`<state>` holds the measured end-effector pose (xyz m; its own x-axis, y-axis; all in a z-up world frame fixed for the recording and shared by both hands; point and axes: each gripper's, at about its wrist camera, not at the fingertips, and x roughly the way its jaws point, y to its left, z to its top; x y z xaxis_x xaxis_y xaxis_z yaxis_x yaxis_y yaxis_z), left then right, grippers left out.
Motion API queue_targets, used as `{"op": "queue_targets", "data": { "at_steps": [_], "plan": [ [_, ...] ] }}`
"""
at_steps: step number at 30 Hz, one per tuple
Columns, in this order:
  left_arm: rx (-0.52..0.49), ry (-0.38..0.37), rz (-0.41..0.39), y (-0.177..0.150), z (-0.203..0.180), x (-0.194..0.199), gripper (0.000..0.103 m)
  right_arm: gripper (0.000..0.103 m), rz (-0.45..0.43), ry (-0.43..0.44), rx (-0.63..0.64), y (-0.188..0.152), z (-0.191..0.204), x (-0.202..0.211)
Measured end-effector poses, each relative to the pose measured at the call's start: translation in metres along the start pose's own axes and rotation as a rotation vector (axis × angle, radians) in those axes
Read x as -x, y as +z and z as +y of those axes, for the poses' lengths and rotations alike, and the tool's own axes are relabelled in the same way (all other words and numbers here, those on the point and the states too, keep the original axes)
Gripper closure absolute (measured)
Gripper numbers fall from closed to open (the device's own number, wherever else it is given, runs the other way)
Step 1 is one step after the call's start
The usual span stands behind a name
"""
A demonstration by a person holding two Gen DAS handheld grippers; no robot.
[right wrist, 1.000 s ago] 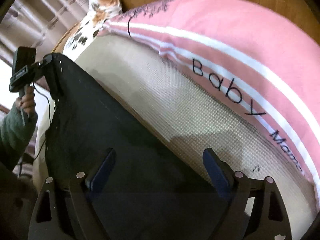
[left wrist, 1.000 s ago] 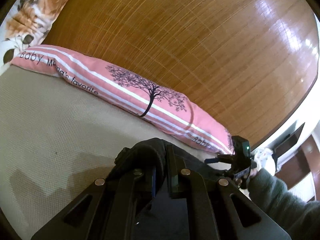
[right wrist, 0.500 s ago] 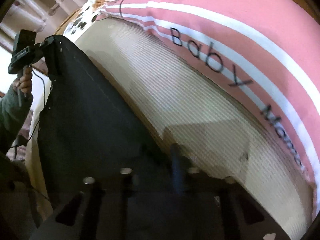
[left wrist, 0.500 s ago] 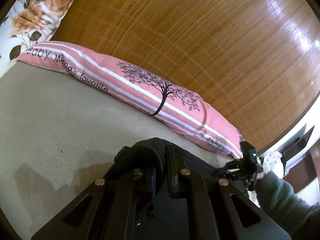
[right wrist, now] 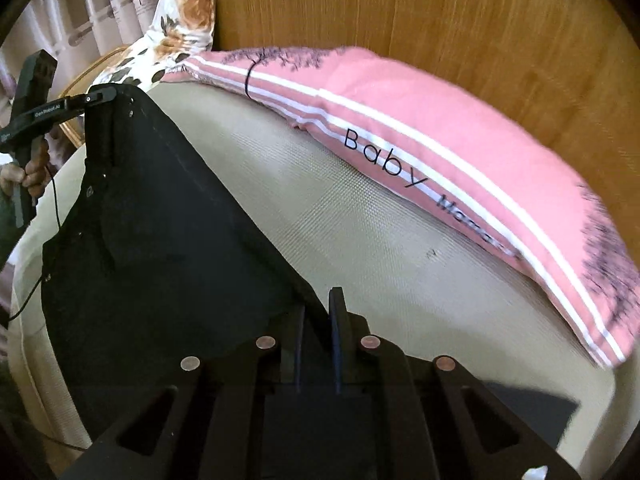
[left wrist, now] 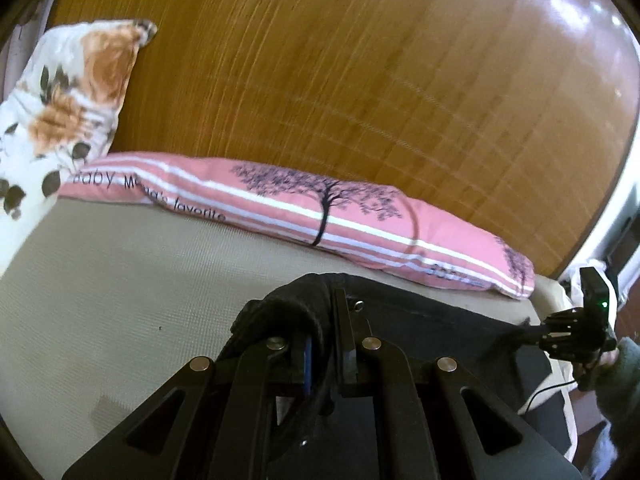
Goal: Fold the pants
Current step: 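Lift the waistband with both grippers and fold it over the trouser legs, then lower the folded waistband onto the legs and open both grippers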
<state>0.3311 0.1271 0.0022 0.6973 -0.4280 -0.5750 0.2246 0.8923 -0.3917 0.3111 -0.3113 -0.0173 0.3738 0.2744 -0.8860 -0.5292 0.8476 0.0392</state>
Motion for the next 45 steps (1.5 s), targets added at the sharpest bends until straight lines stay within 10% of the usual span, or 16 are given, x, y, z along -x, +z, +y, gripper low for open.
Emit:
{"op": "queue_targets", "data": {
  "at_steps": [10,27,32,36,45],
  "plan": [
    [-0.102,-0.060,0.019,-0.050,-0.016,0.081,0.095,0.095,-0.014,-0.058,-0.104,-0.080,0.065,0.051],
    [-0.204,0.094,0.397,-0.190,-0.005,0.101,0.087,0.095,0.100,-0.047,-0.251,-0.182,0.116,0.020],
    [-0.134,0.112,0.404,-0.184,-0.008,0.112,0.080,0.093,0.088,-0.073,-0.288,-0.185,0.118,0.014],
    [-0.061,0.192,0.398,-0.184,-0.007,0.131,0.047,0.088,0.061,-0.084,-0.325,-0.185,0.119,0.015],
    [0.342,0.064,0.323,-0.200,0.015,0.171,0.046,0.065,-0.005,-0.058,-0.411,-0.193,0.123,0.042]
  ]
}}
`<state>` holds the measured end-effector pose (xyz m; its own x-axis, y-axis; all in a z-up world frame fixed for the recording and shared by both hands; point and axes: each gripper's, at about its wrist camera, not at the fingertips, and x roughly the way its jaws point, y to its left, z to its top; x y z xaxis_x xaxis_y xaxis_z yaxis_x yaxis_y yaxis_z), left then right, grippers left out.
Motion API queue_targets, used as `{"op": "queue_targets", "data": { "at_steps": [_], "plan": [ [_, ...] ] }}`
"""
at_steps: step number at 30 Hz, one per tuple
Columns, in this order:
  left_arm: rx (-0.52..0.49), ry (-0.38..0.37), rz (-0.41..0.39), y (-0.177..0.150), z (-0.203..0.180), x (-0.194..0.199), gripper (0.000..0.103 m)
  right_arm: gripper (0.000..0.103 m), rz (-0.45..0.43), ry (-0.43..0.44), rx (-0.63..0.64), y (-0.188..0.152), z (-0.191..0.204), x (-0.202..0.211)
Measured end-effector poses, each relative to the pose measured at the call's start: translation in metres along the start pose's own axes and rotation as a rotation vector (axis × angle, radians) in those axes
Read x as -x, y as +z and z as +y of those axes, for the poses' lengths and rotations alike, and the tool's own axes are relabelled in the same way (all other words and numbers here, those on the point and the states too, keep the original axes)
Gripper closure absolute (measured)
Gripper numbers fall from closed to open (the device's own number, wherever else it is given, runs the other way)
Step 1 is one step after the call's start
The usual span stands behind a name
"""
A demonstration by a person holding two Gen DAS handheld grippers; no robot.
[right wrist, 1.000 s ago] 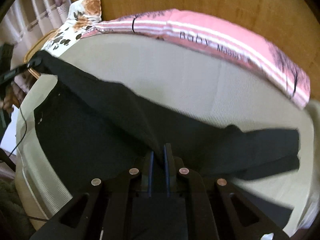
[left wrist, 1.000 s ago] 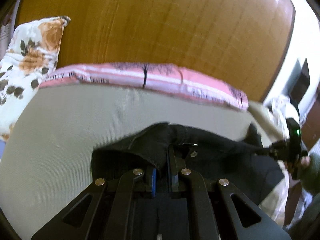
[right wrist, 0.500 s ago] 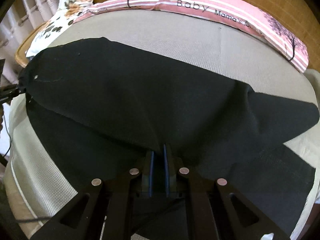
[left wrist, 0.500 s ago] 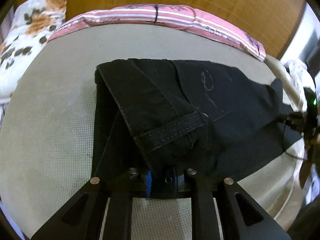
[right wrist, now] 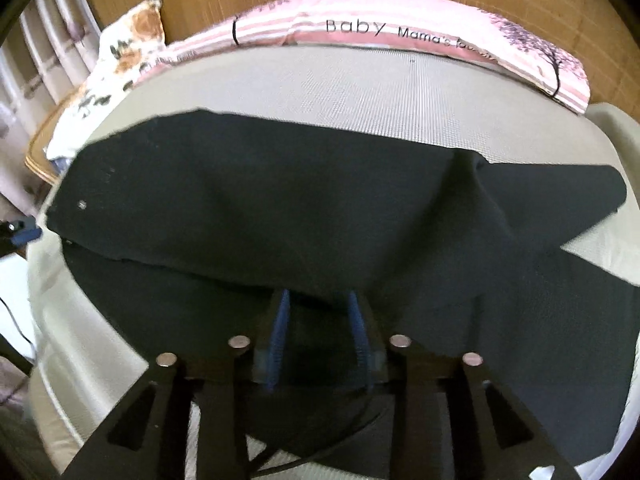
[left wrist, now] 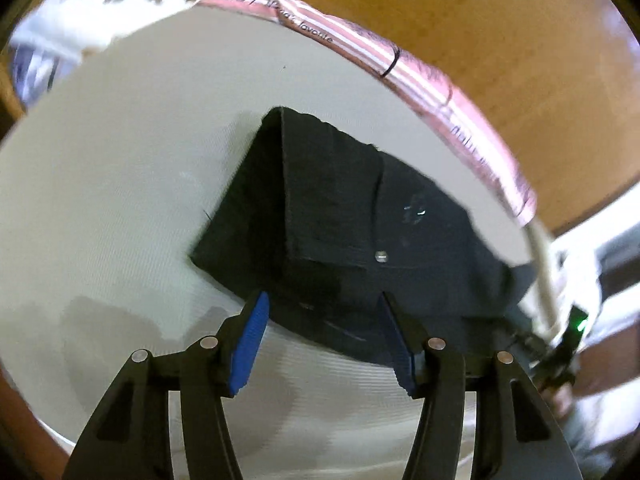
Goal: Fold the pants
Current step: 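Lower the folded waistband onto the legs and open both grippers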
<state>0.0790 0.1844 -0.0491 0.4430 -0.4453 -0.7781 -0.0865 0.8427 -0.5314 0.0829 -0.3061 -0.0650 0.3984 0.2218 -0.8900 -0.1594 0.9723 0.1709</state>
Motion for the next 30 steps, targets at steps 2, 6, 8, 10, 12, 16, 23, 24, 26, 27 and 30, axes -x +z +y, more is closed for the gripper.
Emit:
{"op": "queue_targets", "data": {
  "at_steps": [2,6,8,10,12,16,23,24,26,27,30],
  "plan": [
    [0.057,-0.057,0.019,-0.007,0.000,-0.008,0.046,0.063,-0.014,0.026,-0.026,-0.003,-0.002,0.007],
    [0.146,-0.122,0.016,-0.007,-0.001,-0.028,0.046,0.062,0.005,0.139,-0.178,-0.013,-0.019,0.008],
    [0.178,-0.124,0.012,-0.004,0.002,-0.037,0.046,0.062,0.006,0.185,-0.263,-0.018,-0.028,0.006],
    [0.194,-0.097,0.002,0.001,0.006,-0.043,0.046,0.062,0.001,0.225,-0.350,-0.021,-0.039,0.003],
    [0.210,-0.087,-0.017,0.003,0.010,-0.046,0.046,0.062,-0.002,0.265,-0.435,-0.023,-0.050,-0.002],
    [0.225,-0.085,-0.032,0.006,0.014,-0.050,0.056,0.062,-0.007,0.289,-0.580,-0.026,-0.068,-0.017],
    [0.219,-0.050,-0.042,0.015,0.016,-0.052,0.078,0.063,-0.068,0.325,-0.747,-0.025,-0.091,-0.026],
    [0.208,-0.047,-0.054,0.018,0.014,-0.050,0.080,0.063,-0.074,0.337,-0.768,-0.024,-0.095,-0.028],
    [0.180,-0.030,-0.052,0.023,0.010,-0.048,0.081,0.072,-0.080,0.336,-0.776,-0.021,-0.097,-0.029],
    [0.178,-0.028,-0.048,0.024,0.010,-0.047,0.081,0.083,-0.081,0.332,-0.776,-0.020,-0.098,-0.030],
    [0.163,-0.017,-0.026,0.030,0.007,-0.046,0.082,0.087,-0.095,0.335,-0.773,-0.017,-0.099,-0.024]
  ]
}}
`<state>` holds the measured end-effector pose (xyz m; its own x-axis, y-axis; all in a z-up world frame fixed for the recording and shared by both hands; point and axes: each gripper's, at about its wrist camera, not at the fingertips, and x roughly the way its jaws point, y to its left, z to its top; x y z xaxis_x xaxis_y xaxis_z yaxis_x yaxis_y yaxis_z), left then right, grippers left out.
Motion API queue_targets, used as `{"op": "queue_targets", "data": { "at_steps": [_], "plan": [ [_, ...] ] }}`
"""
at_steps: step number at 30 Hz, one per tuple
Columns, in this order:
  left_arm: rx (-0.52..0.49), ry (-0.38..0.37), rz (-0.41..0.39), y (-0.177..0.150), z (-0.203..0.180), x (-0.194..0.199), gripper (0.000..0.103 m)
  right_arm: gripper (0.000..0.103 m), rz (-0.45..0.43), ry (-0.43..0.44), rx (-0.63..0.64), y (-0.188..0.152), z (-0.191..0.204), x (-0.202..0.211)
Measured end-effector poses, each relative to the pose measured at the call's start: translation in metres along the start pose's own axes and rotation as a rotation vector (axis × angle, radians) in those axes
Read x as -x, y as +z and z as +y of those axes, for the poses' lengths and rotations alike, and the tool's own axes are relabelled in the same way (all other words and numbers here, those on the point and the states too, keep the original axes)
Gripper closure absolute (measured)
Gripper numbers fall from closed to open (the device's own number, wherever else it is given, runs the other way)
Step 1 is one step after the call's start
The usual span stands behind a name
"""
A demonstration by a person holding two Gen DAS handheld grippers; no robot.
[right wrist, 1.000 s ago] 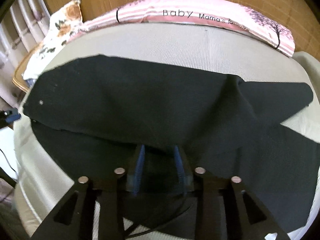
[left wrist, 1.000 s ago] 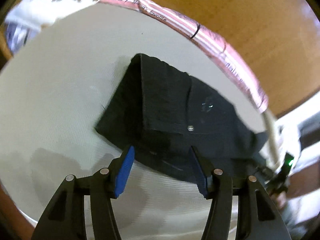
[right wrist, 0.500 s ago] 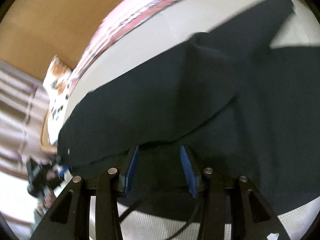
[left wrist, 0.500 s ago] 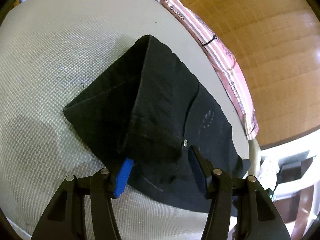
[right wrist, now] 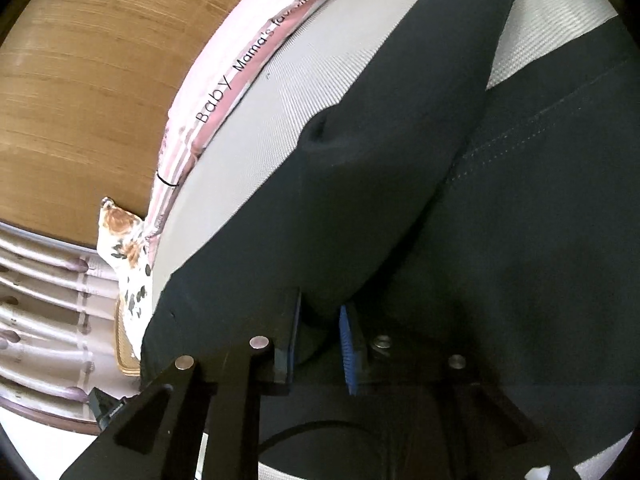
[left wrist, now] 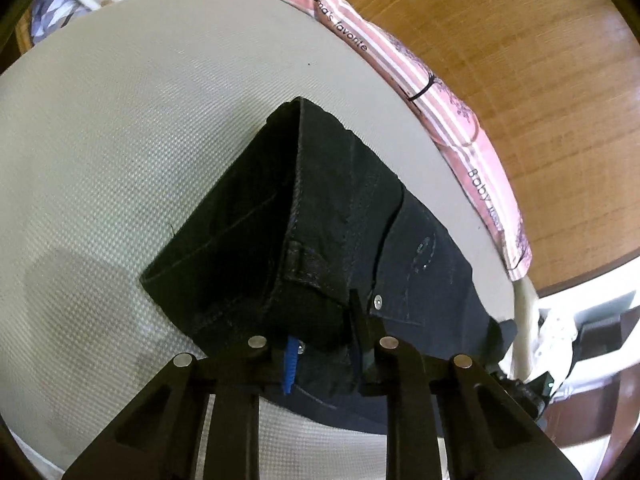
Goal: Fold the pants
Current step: 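Lower the folded waistband onto the legs and open both grippers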
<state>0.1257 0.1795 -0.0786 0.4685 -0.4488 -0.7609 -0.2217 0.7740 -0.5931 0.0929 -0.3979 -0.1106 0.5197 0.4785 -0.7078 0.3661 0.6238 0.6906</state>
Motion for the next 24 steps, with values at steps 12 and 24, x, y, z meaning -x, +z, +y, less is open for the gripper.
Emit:
{"op": "queue_targets", "data": {
  "at_steps": [12,24],
  "plan": [
    [-0.253,0.151,0.069,0.008,-0.022,-0.004,0.083,0.101,-0.054,-0.145,0.192,-0.039,0.028,0.071],
    [-0.223,0.126,0.053,0.013,-0.027,0.005,0.083,0.071,0.015,0.009,-0.021,-0.036,-0.016,0.020]
  ]
}}
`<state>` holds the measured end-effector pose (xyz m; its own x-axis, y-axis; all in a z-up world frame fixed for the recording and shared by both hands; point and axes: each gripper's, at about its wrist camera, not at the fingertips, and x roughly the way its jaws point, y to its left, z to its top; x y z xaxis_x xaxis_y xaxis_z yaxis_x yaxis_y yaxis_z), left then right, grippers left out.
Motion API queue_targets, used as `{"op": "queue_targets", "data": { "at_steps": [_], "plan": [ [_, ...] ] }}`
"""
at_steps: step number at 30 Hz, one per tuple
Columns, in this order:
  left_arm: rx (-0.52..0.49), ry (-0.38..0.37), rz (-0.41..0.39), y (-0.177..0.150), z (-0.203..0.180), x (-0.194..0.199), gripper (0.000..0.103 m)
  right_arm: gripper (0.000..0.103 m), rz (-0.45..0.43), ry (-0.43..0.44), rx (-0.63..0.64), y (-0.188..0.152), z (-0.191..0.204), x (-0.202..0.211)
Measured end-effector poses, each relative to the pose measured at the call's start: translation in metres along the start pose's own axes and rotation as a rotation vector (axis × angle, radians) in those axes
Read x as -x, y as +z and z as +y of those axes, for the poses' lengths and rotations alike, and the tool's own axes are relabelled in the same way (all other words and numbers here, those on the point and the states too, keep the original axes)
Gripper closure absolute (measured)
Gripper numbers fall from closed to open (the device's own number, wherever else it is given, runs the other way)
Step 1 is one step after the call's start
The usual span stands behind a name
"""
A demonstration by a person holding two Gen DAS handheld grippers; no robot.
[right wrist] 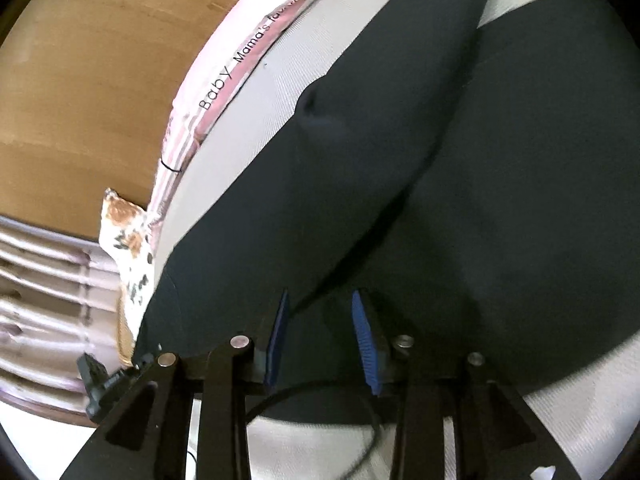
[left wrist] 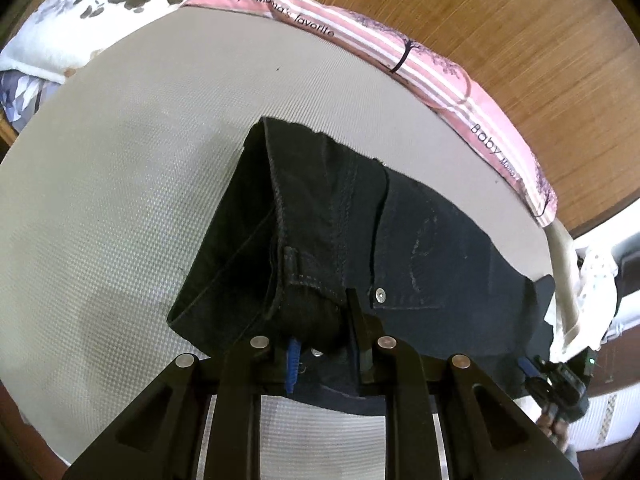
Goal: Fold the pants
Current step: 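Lower the folded waistband onto the legs and open both grippers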
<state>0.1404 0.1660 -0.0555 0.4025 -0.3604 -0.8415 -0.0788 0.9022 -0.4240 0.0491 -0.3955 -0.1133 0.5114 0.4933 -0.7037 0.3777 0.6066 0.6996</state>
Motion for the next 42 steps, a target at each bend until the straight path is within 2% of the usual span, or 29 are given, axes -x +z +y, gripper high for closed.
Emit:
{"op": "queue_targets", "data": {
  "at_steps": [4,6,9,12,15,18,21,28,31,33,35,39,42],
  "plan": [
    [0.007,0.007,0.005,0.002,0.001,-0.001,0.083,0.076,-0.040,0.014,0.000,0.012,0.003,-0.013],
    [0.005,0.013,0.009,0.002,0.000,-0.002,0.083,0.089,-0.058,0.007,-0.004,0.020,0.003,-0.013],
    [-0.006,0.022,0.009,0.002,0.000,-0.003,0.083,0.096,-0.056,-0.019,0.028,0.022,0.009,-0.006],
    [-0.031,0.041,0.013,0.004,0.000,-0.004,0.083,0.097,-0.080,-0.104,0.160,0.010,0.034,0.013],
    [-0.052,0.059,0.021,0.007,0.002,-0.006,0.083,0.097,-0.085,-0.156,0.231,-0.009,0.050,0.031],
    [-0.111,0.097,0.022,0.006,0.001,-0.007,0.083,0.097,-0.058,-0.200,0.262,-0.029,0.053,0.035],
    [-0.239,0.177,0.019,-0.001,-0.008,-0.014,0.083,0.097,-0.012,-0.249,0.275,-0.044,0.046,0.025],
    [-0.295,0.275,0.023,-0.012,-0.012,-0.030,0.081,0.096,0.059,-0.326,0.262,-0.049,0.033,-0.001],
    [-0.319,0.316,0.011,-0.017,-0.019,-0.029,0.079,0.085,0.071,-0.278,0.228,-0.044,0.031,-0.001],
    [-0.310,0.318,0.012,-0.017,-0.021,-0.025,0.079,0.062,0.080,-0.215,0.178,-0.043,0.028,0.004],
    [-0.301,0.305,0.010,-0.017,-0.023,-0.017,0.077,0.050,0.078,-0.194,0.142,-0.044,0.025,0.010],
    [-0.306,0.287,-0.007,-0.023,-0.030,0.006,0.072,0.049,0.059,-0.152,0.091,-0.040,0.011,0.037],
    [-0.347,0.319,-0.062,-0.034,-0.042,0.025,0.072,0.049,0.009,-0.143,0.057,-0.035,-0.003,0.066]
  ]
}}
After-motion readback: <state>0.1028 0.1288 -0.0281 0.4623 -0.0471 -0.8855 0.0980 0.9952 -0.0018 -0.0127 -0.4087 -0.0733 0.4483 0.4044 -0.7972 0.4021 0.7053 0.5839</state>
